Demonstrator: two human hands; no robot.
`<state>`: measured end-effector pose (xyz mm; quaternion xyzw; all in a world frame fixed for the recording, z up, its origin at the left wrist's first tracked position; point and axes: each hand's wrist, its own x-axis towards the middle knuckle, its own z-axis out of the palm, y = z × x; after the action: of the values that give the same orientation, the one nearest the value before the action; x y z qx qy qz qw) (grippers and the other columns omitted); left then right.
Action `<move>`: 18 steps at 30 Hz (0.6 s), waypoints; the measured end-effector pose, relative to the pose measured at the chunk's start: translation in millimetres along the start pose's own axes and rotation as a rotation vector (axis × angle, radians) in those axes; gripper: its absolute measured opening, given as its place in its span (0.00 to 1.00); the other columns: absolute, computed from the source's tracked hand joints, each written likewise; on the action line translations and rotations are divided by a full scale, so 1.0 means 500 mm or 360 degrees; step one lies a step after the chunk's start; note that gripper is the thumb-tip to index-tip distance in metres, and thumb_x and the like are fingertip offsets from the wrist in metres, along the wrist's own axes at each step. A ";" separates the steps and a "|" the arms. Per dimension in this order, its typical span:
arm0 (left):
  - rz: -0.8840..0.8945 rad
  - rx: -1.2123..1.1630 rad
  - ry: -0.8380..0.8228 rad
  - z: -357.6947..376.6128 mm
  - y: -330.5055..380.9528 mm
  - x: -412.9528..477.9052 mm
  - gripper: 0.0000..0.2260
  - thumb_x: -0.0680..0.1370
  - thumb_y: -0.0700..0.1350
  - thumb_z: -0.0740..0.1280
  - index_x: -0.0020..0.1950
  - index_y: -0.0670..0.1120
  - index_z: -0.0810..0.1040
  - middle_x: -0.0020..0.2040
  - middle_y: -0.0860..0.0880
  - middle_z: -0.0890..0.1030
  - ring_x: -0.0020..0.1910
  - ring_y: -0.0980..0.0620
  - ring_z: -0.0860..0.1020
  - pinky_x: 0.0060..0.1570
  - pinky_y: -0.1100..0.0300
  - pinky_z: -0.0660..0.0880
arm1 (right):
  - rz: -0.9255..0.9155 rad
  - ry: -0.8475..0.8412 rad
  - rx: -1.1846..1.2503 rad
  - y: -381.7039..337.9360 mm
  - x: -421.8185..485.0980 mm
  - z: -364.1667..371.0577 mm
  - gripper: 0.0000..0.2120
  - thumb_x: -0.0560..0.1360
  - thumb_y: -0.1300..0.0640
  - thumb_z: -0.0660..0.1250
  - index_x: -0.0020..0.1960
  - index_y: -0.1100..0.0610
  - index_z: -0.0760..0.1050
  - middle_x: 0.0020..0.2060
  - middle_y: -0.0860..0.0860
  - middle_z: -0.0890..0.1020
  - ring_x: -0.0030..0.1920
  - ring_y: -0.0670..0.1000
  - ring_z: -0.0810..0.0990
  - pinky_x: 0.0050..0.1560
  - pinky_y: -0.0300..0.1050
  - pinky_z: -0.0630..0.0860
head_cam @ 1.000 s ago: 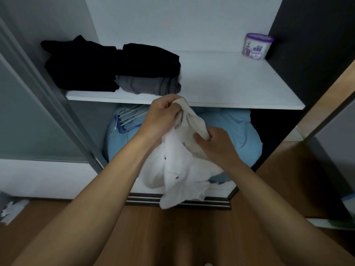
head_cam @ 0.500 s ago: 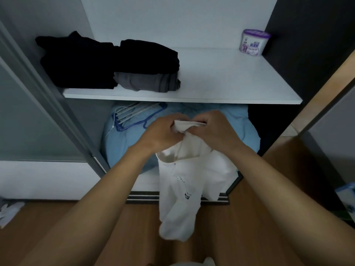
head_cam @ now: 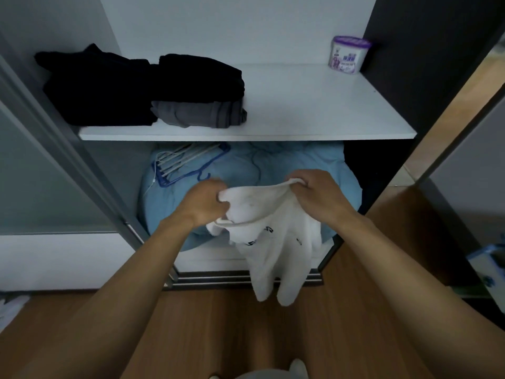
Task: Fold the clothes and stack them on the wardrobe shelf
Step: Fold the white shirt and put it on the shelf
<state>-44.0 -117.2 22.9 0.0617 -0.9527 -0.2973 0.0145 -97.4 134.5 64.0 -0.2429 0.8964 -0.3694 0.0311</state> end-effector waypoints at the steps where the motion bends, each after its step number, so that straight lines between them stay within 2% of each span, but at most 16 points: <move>1: 0.0087 -0.0122 -0.0064 0.010 0.005 -0.006 0.02 0.71 0.35 0.68 0.42 0.40 0.78 0.42 0.44 0.79 0.44 0.43 0.78 0.45 0.49 0.76 | -0.0021 -0.0011 0.0146 -0.012 0.000 -0.001 0.16 0.78 0.63 0.59 0.41 0.49 0.81 0.41 0.43 0.83 0.44 0.41 0.80 0.45 0.34 0.74; 3: 0.0156 -0.0314 -0.0039 0.025 0.019 -0.018 0.05 0.70 0.32 0.65 0.39 0.42 0.76 0.36 0.47 0.76 0.37 0.47 0.75 0.39 0.54 0.72 | -0.0047 -0.0060 0.0397 -0.024 -0.001 -0.008 0.17 0.78 0.65 0.60 0.40 0.49 0.81 0.41 0.42 0.84 0.43 0.39 0.80 0.45 0.29 0.73; 6: 0.0015 -0.0342 0.0216 0.027 0.023 -0.010 0.05 0.71 0.36 0.66 0.41 0.45 0.73 0.34 0.49 0.76 0.33 0.52 0.73 0.35 0.57 0.70 | -0.0100 -0.0126 0.0350 -0.015 -0.004 -0.029 0.12 0.77 0.67 0.60 0.37 0.65 0.77 0.34 0.49 0.79 0.35 0.43 0.74 0.39 0.41 0.69; 8: -0.0115 -0.0173 0.0371 0.013 0.015 -0.001 0.07 0.72 0.40 0.68 0.38 0.46 0.70 0.33 0.50 0.75 0.32 0.52 0.72 0.34 0.55 0.70 | -0.0110 -0.0281 0.0054 0.004 -0.003 -0.044 0.11 0.77 0.65 0.60 0.38 0.69 0.73 0.33 0.53 0.76 0.34 0.46 0.73 0.38 0.46 0.66; 10: -0.0155 -0.0079 0.0469 -0.003 0.011 0.003 0.12 0.70 0.40 0.69 0.33 0.48 0.66 0.30 0.52 0.71 0.31 0.52 0.69 0.32 0.56 0.66 | -0.0064 -0.0387 -0.0468 0.027 -0.002 -0.050 0.11 0.76 0.61 0.61 0.39 0.66 0.75 0.36 0.55 0.79 0.39 0.52 0.77 0.40 0.47 0.68; 12: -0.0117 -0.0004 0.0550 -0.012 0.015 0.003 0.14 0.68 0.38 0.68 0.32 0.50 0.64 0.29 0.53 0.70 0.29 0.53 0.68 0.29 0.58 0.61 | 0.0007 -0.0213 -0.0820 0.047 -0.004 -0.051 0.11 0.75 0.59 0.60 0.41 0.63 0.78 0.40 0.53 0.81 0.44 0.54 0.79 0.45 0.50 0.73; 13: -0.0102 0.0041 0.0572 -0.014 0.018 0.004 0.13 0.67 0.37 0.67 0.33 0.50 0.64 0.30 0.53 0.71 0.30 0.53 0.69 0.29 0.58 0.61 | 0.0030 -0.0080 -0.0776 0.055 -0.006 -0.050 0.10 0.75 0.61 0.60 0.42 0.64 0.79 0.41 0.54 0.82 0.44 0.55 0.79 0.46 0.51 0.75; 15: -0.0091 0.0132 0.0556 -0.015 0.018 0.006 0.09 0.68 0.36 0.64 0.37 0.49 0.68 0.34 0.52 0.74 0.34 0.49 0.73 0.32 0.56 0.65 | 0.0063 0.0051 -0.0274 0.070 -0.011 -0.050 0.09 0.73 0.66 0.61 0.38 0.70 0.75 0.34 0.56 0.79 0.37 0.53 0.76 0.39 0.50 0.72; 17: -0.0124 0.0164 0.0488 -0.017 0.013 0.004 0.08 0.69 0.34 0.62 0.40 0.47 0.70 0.37 0.49 0.77 0.39 0.45 0.76 0.36 0.54 0.69 | 0.0020 -0.0078 0.0293 0.073 -0.020 -0.055 0.10 0.72 0.71 0.60 0.32 0.71 0.68 0.27 0.51 0.71 0.30 0.47 0.69 0.32 0.44 0.63; 18: -0.0160 0.0147 0.0453 -0.020 0.009 0.004 0.08 0.69 0.34 0.62 0.40 0.47 0.71 0.39 0.48 0.78 0.41 0.44 0.76 0.38 0.53 0.71 | -0.0004 -0.0155 0.0446 0.073 -0.024 -0.056 0.13 0.73 0.72 0.59 0.30 0.69 0.65 0.26 0.48 0.69 0.28 0.44 0.67 0.30 0.41 0.60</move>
<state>-45.8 -119.5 33.5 0.1514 -0.9494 -0.2417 0.1316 -108.4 180.5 58.2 -0.2550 0.8332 -0.4787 0.1076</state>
